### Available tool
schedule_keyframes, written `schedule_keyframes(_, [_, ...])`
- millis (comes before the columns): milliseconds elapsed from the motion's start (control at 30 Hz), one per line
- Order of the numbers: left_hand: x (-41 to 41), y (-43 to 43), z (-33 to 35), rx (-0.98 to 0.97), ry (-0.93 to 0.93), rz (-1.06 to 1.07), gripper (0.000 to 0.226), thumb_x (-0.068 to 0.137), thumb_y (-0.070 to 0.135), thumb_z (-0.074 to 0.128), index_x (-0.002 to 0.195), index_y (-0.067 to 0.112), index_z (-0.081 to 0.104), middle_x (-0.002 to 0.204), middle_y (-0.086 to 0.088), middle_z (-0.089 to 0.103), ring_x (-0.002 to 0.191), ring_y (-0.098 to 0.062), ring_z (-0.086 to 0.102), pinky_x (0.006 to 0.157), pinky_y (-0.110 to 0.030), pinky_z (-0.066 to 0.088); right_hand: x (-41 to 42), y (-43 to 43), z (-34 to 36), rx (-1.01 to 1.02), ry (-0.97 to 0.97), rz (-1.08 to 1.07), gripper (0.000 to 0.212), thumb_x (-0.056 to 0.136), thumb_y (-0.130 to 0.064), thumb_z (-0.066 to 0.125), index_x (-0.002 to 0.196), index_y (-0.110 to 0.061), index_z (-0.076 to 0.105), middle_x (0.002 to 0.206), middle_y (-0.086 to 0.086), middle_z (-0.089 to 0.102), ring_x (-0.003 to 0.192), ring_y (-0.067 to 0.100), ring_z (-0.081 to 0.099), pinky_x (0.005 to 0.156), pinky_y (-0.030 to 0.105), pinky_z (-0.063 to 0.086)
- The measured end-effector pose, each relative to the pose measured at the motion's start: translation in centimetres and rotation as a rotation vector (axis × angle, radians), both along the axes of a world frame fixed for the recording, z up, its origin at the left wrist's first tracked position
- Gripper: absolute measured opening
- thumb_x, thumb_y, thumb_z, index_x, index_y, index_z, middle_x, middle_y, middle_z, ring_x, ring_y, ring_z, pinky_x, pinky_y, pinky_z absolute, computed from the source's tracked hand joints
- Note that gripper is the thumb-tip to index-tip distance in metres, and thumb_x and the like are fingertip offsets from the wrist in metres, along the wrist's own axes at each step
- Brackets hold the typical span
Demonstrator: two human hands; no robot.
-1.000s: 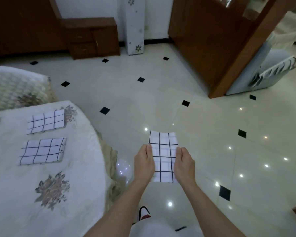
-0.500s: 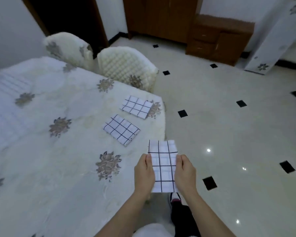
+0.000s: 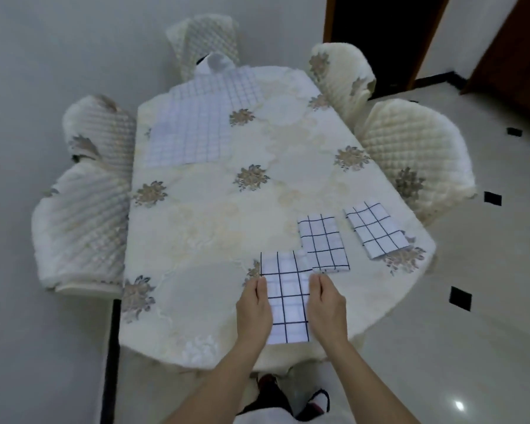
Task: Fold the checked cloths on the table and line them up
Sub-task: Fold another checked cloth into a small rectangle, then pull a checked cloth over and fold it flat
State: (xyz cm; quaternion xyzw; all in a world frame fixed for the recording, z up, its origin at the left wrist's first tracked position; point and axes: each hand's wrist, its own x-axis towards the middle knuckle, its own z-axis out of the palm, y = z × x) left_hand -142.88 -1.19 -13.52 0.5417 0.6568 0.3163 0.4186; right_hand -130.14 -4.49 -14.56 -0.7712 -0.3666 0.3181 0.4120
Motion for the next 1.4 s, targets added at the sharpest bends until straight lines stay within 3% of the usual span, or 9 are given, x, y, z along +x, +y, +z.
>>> schedule_keyframes(167, [-2.0,1.8,-1.3,-0.061,0.016,0.092,0.036,0.106,0.027,0.040,0.072,0.018,0.040,0.065,0.003,0.043,0.055,-0.004,0.036,0.054,-0.022,0.031,-1.4,3.5,-0.8,-0.056,-0.031,0.128,0.037,0.106,-0.035,0.038,0.075,-0.017,0.044,0.063,0.005,0.054,0.060,0.024,0.052,0.057,0.039,0.040])
schedule_keyframes(267, [-2.5,3.5,-2.4,-0.114,0.018,0.123,0.034,0.105,0.025,0.042,0.073,0.016,0.040,0.068,0.000,0.046,0.061,-0.011,0.039,0.054,-0.022,0.030,-1.6,5.7,-1.3,-0.091,-0.083,0.182,0.036,0.106,-0.034,0.038,0.072,-0.020,0.041,0.062,0.003,0.051,0.059,0.021,0.047,0.054,0.036,0.035])
schedule_keyframes(500, [-2.3,8.9,-4.4,-0.221,0.011,0.159,0.030,0.102,0.022,0.049,0.073,0.015,0.046,0.069,0.000,0.052,0.067,-0.017,0.045,0.057,-0.022,0.033,-0.6,12.4,-2.4,-0.234,-0.211,0.300,0.031,0.107,-0.032,0.034,0.081,-0.019,0.045,0.070,0.003,0.057,0.065,0.020,0.054,0.055,0.034,0.038])
schedule_keyframes(667, [-2.5,12.9,-5.8,-0.287,0.088,0.132,0.025,0.101,0.022,0.050,0.085,0.005,0.060,0.079,-0.006,0.063,0.072,-0.018,0.053,0.057,-0.016,0.035,0.1,16.6,-3.9,-0.344,-0.164,0.368,0.030,0.106,-0.027,0.034,0.085,-0.013,0.051,0.076,0.005,0.059,0.067,0.021,0.053,0.058,0.033,0.039])
schedule_keyframes(767, [-2.9,14.7,-6.5,-0.320,0.136,0.127,0.028,0.101,0.022,0.050,0.075,0.011,0.054,0.071,-0.002,0.057,0.066,-0.015,0.048,0.054,-0.019,0.033,-0.1,18.7,-4.7,-0.362,-0.181,0.400,0.028,0.106,-0.024,0.036,0.087,-0.014,0.055,0.077,0.003,0.059,0.070,0.020,0.054,0.062,0.035,0.043])
schedule_keyframes(867, [-3.4,15.9,-7.0,-0.298,0.193,0.097,0.034,0.101,0.022,0.050,0.067,0.016,0.045,0.064,0.001,0.050,0.058,-0.011,0.041,0.053,-0.023,0.031,-0.5,20.1,-5.4,-0.380,-0.223,0.409,0.028,0.105,-0.023,0.037,0.087,-0.014,0.056,0.078,0.001,0.059,0.072,0.019,0.056,0.067,0.036,0.047])
schedule_keyframes(1033, [-4.4,16.5,-7.9,-0.215,0.325,0.005,0.031,0.101,0.025,0.052,0.074,0.011,0.052,0.067,0.000,0.054,0.062,-0.014,0.047,0.053,-0.027,0.030,-0.8,21.0,-6.5,-0.468,-0.269,0.407,0.026,0.103,-0.025,0.037,0.103,-0.014,0.060,0.093,0.005,0.065,0.082,0.022,0.061,0.070,0.035,0.052])
schedule_keyframes(1167, [-5.0,16.5,-7.9,-0.209,0.423,-0.033,0.029,0.101,0.032,0.051,0.076,0.017,0.049,0.070,0.001,0.055,0.068,-0.018,0.052,0.059,-0.032,0.036,-0.9,21.1,-6.6,-0.489,-0.286,0.401,0.022,0.101,-0.026,0.041,0.101,-0.015,0.060,0.087,0.001,0.063,0.076,0.018,0.060,0.062,0.031,0.048])
schedule_keyframes(1400, [-5.1,16.0,-7.9,-0.210,0.431,-0.048,0.029,0.101,0.032,0.052,0.076,0.017,0.051,0.072,0.001,0.058,0.074,-0.022,0.058,0.067,-0.037,0.047,-1.2,20.8,-6.6,-0.542,-0.386,0.453,0.022,0.099,-0.028,0.043,0.093,-0.016,0.060,0.089,0.001,0.062,0.075,0.015,0.058,0.063,0.031,0.049])
